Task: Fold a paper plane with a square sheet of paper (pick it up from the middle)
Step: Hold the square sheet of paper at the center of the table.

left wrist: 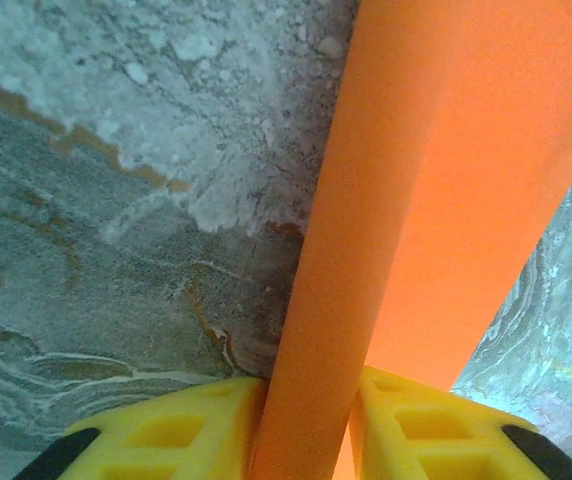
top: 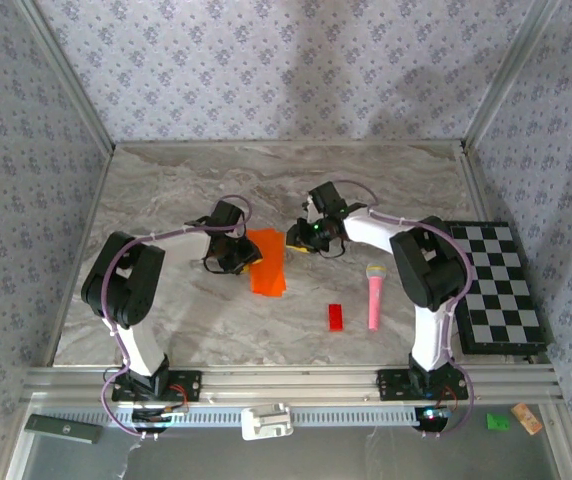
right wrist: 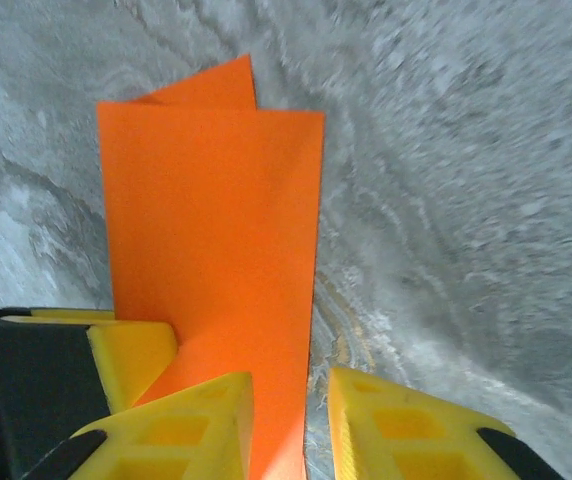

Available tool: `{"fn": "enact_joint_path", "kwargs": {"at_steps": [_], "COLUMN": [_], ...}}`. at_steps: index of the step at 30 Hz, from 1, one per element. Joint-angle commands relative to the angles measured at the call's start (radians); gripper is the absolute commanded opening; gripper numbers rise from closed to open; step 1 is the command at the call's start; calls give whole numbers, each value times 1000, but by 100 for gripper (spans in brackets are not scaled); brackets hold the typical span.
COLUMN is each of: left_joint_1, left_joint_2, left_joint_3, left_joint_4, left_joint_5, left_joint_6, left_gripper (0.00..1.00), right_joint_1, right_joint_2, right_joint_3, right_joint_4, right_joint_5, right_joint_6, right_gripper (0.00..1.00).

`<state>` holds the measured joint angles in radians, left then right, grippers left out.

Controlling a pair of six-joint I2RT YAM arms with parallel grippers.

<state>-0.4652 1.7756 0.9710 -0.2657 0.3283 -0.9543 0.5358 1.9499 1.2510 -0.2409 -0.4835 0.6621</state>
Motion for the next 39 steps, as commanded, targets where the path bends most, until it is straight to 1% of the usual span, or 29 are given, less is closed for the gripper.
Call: {"fn": "enact_joint_path", "kwargs": {"at_steps": [1,6,13,16,18,21,23,25,28,29,34,39], "left_joint_1": [11,12,11,10,10,-6,-26,-51,-74,-77,-75,-60], "left_joint_2": [58,53,33,4,-24,-41,-31,-15,27,37,71,71], "left_joint_3": [-42,-34,-21,-4,6,20,37,56,95,100,99,76], "left_joint_4": [-48,-66,-90,-136,-175,-210,-236,-260,-300,-302,-288,-247], "left_joint_5": [-92,-97,-98,-122,-148,-159,-164,-183,-217,-220,-232,-221], "left_joint_6": [-11,7,26,39,51,67,80,93,116,116,104,65], "left_gripper": [31,30,32,36,43,55,59,61,60,59,48,42], "right_joint_1": [38,79,93,95,96,97,99,100,97,95,76,50], "right_joint_2": [43,103,155,164,167,170,171,174,173,173,138,74], "right_joint_3": [48,105,143,151,152,153,161,170,177,179,177,146], "right_joint_4": [-55,-114,-158,-184,-194,-192,-189,-191,-171,-162,-111,-65], "right_joint_5": [13,50,71,85,86,75,66,57,21,5,-41,-35], "right_joint_6": [-25,-62,-79,-86,-86,-78,-69,-56,-41,-12,32,45], "right_gripper": [26,25,24,24,24,24,24,24,24,24,26,29]}}
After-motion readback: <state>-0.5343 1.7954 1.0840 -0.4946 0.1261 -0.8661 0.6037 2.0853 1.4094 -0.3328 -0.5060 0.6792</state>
